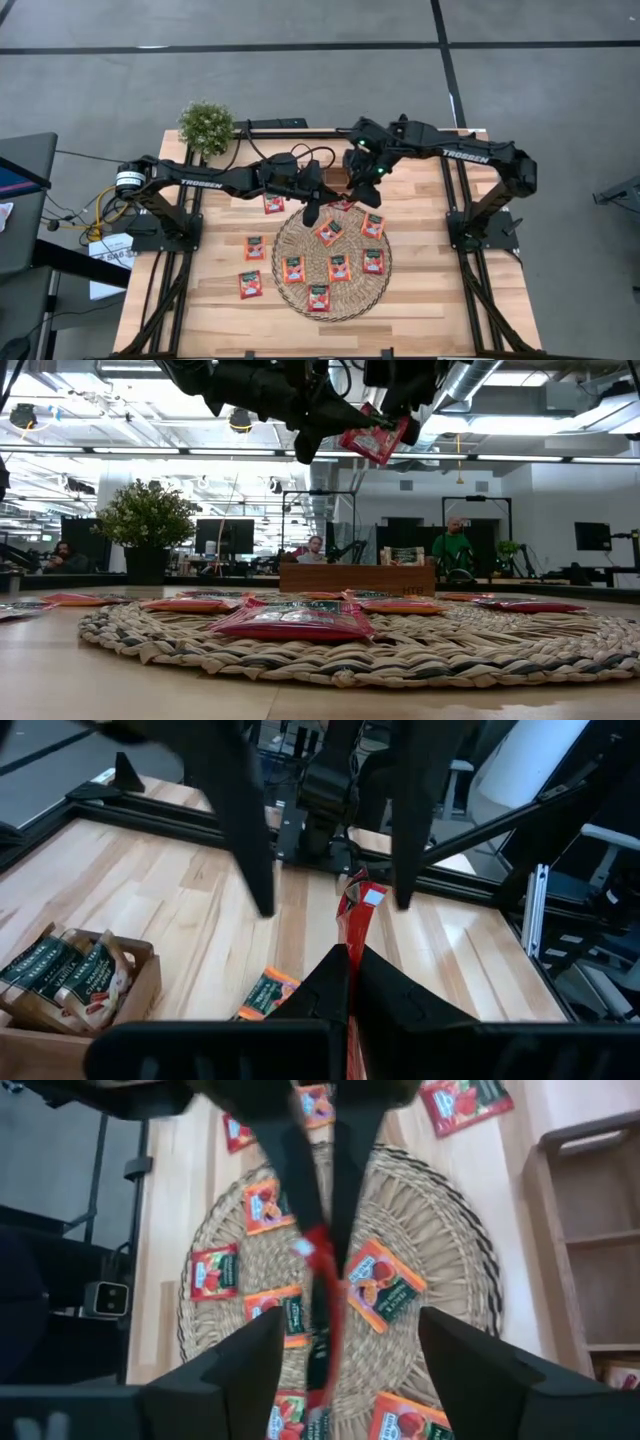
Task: Pick & Place Tea
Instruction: Put the red tea bag into the middle section of the wooden organizer
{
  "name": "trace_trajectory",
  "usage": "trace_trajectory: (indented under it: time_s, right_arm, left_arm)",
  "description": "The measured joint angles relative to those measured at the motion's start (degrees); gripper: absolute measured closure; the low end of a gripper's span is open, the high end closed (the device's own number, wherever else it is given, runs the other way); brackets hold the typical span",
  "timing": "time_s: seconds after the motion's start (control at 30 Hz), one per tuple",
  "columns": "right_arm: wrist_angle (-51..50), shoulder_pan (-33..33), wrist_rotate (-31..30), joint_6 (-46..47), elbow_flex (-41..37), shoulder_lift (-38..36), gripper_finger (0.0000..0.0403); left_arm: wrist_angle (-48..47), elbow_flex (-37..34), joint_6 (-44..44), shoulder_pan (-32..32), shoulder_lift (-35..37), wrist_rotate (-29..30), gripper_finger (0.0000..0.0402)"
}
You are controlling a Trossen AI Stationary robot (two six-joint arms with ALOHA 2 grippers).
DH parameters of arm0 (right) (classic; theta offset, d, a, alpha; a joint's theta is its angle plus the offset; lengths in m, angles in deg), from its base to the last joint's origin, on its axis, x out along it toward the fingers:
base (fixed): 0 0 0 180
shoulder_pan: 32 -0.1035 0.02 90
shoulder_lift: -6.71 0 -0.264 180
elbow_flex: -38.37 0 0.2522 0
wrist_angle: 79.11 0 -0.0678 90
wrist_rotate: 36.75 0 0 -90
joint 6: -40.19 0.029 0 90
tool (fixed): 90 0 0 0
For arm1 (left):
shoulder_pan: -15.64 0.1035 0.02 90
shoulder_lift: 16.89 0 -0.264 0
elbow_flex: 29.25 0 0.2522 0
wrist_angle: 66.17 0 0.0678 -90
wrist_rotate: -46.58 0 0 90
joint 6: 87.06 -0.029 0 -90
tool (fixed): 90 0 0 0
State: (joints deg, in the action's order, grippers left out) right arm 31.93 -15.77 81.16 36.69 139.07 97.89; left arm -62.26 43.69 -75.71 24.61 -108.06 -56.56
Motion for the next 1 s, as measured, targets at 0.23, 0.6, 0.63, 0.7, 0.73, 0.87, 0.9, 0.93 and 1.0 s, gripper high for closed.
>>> trace_trajectory:
  time_s: [0.23, 0.6, 0.63, 0.7, 0.73, 0.87, 0.9, 0.93, 1.0]
  right_arm:
    - [-0.05, 0.80, 0.45, 0.00, 0.00, 0.98, 0.0172]
    - [0.12, 0.68, 0.64, 0.00, 0.00, 0.98, 0.0310]
    - [0.20, 0.68, 0.64, 0.00, 0.00, 0.98, 0.0328]
    - [0.33, 0.68, 0.64, -0.02, 0.00, 0.98, 0.0364]
    - [0.33, 0.68, 0.64, -0.02, 0.00, 0.98, 0.0382]
    - [0.35, 0.68, 0.28, 0.00, 0.00, 0.98, 0.0393]
    - [0.38, 0.68, -0.19, 0.00, 0.00, 0.98, 0.0395]
    - [0.45, 0.68, -0.96, -0.02, 0.00, 0.98, 0.0398]
    - [0.59, 0.70, -2.64, 0.00, 0.00, 0.98, 0.0400]
  left_arm:
    - [-0.03, 0.00, 0.00, 0.02, 0.00, 0.02, 0.0401]
    - [-0.22, 0.00, -0.35, 0.49, 0.00, 1.15, 0.0401]
    - [-0.22, 0.00, -0.35, 0.66, 0.00, 1.18, 0.0401]
    - [-0.23, 0.00, -0.32, 0.86, 0.00, 1.19, 0.0401]
    - [-0.24, 0.01, -0.31, 0.87, 0.00, 1.17, 0.0401]
    - [-0.31, 0.00, -0.28, 1.16, 0.00, 1.14, 0.0401]
    - [-0.43, 0.00, -0.23, 1.18, 0.00, 1.24, 0.0401]
    - [-0.74, 0.02, -0.23, 1.18, 0.00, 1.80, 0.0401]
    - [-1.42, 0.03, -0.28, 1.18, 0.00, 3.86, 0.0401]
